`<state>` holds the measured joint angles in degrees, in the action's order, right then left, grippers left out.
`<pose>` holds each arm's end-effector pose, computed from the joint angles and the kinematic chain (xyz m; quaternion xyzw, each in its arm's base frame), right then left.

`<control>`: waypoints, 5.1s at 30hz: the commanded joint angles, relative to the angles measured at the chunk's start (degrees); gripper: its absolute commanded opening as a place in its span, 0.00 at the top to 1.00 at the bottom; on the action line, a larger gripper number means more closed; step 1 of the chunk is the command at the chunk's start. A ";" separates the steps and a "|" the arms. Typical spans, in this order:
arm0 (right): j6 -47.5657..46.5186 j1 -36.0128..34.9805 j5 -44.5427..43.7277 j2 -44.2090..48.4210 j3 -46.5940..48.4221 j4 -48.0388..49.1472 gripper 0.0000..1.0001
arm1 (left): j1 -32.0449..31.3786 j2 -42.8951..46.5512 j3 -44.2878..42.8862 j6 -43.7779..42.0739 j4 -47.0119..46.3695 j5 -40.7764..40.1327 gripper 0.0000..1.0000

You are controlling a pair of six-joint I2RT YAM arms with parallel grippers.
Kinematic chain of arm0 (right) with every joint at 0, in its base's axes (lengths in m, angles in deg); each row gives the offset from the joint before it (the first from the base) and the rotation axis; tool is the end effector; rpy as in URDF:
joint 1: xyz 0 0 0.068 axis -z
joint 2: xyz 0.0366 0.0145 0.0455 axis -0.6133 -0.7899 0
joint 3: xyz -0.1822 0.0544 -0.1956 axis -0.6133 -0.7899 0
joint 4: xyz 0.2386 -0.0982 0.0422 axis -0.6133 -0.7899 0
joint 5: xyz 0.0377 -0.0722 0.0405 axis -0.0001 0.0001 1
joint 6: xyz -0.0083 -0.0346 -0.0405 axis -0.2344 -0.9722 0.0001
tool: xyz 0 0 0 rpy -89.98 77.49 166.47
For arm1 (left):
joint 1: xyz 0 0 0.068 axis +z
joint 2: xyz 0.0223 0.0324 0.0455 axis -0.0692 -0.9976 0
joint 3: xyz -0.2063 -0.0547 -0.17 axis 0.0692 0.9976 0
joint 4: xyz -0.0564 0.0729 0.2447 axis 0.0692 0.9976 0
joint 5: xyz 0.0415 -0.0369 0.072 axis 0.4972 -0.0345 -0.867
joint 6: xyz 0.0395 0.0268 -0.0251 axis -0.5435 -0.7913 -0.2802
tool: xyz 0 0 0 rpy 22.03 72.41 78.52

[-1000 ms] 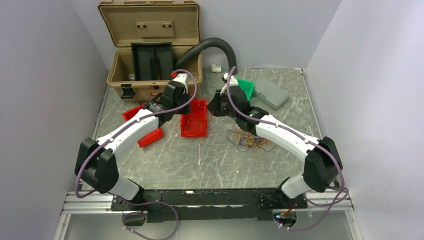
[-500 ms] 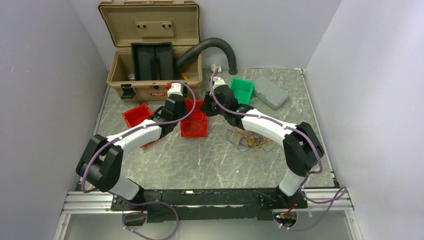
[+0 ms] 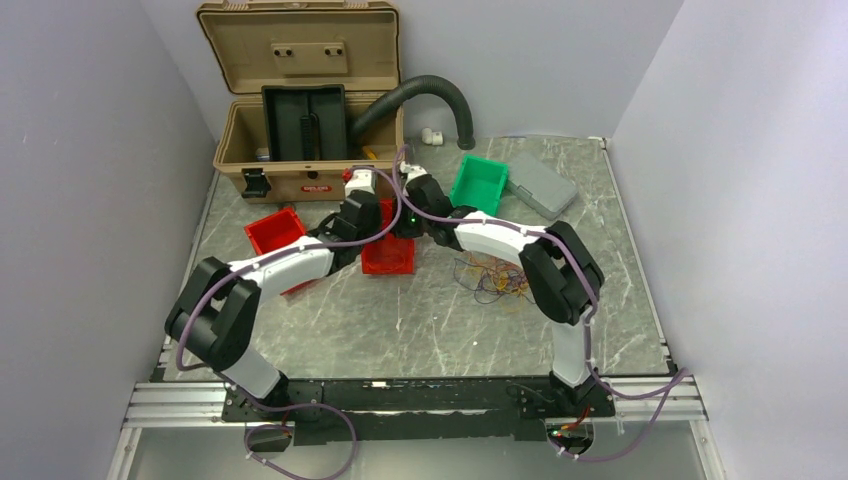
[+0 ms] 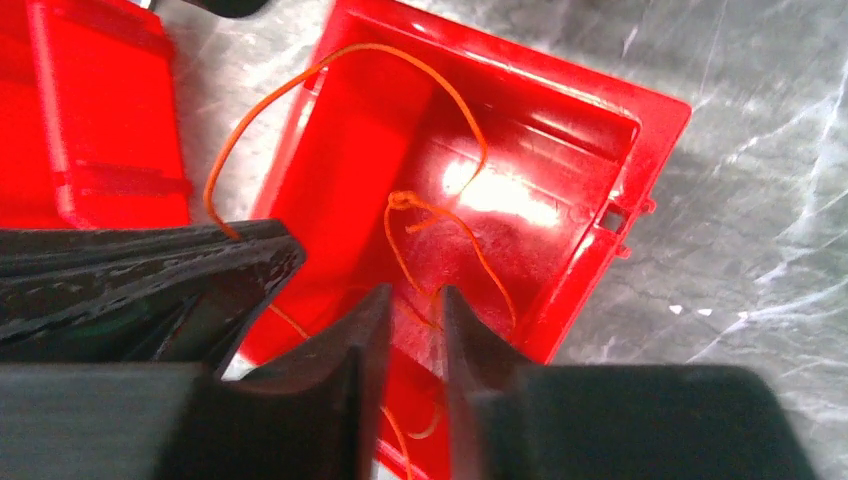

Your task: Untangle the cables

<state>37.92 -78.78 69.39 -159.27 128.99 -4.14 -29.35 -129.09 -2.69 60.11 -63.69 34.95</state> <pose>0.3331 0.2921 0.2083 -0.1344 0.8740 0.2787 0.3746 0.2902 -0.1757 0.2235 -0.0457 0.8667 -0.1030 0.4859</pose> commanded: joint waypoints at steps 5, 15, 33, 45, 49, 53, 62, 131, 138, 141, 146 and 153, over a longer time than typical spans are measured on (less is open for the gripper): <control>-0.75 0.27 -1.96 3.17 3.39 -2.03 0.48 | -0.20 -0.50 -7.91 -1.74 11.11 2.68 0.66; -1.79 0.64 -6.86 15.52 -1.85 -6.88 0.25 | -0.04 6.20 -10.75 -4.92 18.29 8.49 0.36; 1.33 20.50 -7.71 52.95 -35.85 -24.03 0.11 | -14.72 6.93 -6.19 -11.09 8.12 28.42 0.04; 15.79 24.86 -4.80 63.94 -43.43 -26.79 0.19 | -19.03 -14.53 -17.63 -20.46 3.71 36.36 0.18; 18.16 24.95 -0.52 64.77 -44.65 -23.82 0.22 | -18.99 -17.72 -19.85 -26.86 6.31 37.08 0.27; 17.82 24.97 2.21 63.80 -44.40 -22.48 0.22 | -19.17 -16.25 -16.37 -37.27 5.52 34.31 0.21; 15.95 24.94 2.52 66.17 -43.76 -25.81 0.20 | -19.26 -14.16 -7.48 -56.37 -6.79 38.21 0.21; 23.81 20.64 -9.75 46.75 -51.95 -6.09 0.11 | -19.41 10.66 -23.34 -22.90 9.99 46.97 1.00; 34.83 20.80 -32.40 52.70 -47.55 -26.29 0.51 | -18.05 15.19 -34.95 -24.24 23.63 39.15 1.00; 36.97 21.07 -37.37 55.82 -47.07 -30.35 0.57 | -15.40 19.38 -35.05 -22.23 26.74 32.87 1.00; 41.32 21.31 -42.63 60.28 -46.96 -36.24 0.84 | -10.62 28.32 -27.28 -22.49 25.79 27.77 1.00; 39.08 21.35 -46.06 68.74 -46.52 -41.02 1.00 | -9.89 34.66 -19.01 -23.41 28.89 28.04 1.00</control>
<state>76.63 -57.62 29.61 -94.34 80.40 -39.57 -39.50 -95.89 -26.08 36.37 -38.16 65.33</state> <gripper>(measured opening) 0.017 0.012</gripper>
